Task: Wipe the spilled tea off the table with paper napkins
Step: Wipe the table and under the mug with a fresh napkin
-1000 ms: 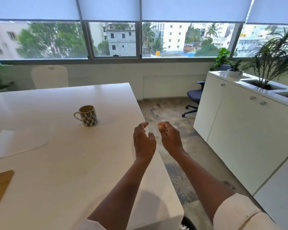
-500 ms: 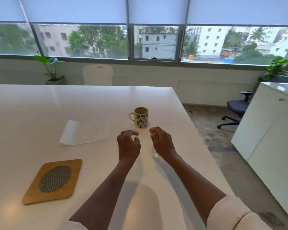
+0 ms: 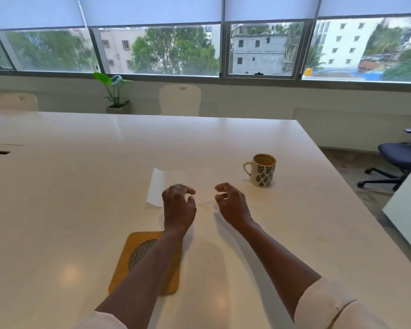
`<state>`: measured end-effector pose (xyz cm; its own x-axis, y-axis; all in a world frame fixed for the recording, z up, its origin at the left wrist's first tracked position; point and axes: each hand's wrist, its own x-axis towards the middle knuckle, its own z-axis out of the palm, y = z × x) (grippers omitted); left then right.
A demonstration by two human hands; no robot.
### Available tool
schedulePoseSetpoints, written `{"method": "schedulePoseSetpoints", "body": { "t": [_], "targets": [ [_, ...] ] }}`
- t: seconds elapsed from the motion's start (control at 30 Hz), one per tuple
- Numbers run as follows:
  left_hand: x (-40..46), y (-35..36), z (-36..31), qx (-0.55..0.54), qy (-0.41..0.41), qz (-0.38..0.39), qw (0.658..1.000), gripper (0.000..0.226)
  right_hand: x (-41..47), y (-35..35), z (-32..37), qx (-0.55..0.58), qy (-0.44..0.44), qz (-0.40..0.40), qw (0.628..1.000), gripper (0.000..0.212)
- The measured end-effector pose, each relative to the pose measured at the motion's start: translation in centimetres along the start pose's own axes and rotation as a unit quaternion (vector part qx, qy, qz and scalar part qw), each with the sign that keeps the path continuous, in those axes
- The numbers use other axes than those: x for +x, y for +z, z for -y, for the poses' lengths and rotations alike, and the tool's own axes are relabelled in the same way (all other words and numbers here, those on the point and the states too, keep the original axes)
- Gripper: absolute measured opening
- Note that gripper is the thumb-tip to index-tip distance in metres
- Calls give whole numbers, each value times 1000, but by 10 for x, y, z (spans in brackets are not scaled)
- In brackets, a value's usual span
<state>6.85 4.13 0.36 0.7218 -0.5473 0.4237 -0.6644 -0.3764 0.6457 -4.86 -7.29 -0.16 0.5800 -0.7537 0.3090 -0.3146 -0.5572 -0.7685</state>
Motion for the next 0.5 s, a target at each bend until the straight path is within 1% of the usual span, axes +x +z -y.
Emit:
{"method": "schedulePoseSetpoints", "body": {
  "t": [0.23,0.37,0.5],
  "targets": [
    [31,-18,53,55,-9,8,998,19,18,39,6,-68,75,15,995,36],
    [42,-23,75,91,-38,3,995,26,26,51,7,-95,115,-3,989,42],
    [50,-24,87,79,-89,20,993,35,35,58,6,-107,146,-7,983,46]
  ]
}}
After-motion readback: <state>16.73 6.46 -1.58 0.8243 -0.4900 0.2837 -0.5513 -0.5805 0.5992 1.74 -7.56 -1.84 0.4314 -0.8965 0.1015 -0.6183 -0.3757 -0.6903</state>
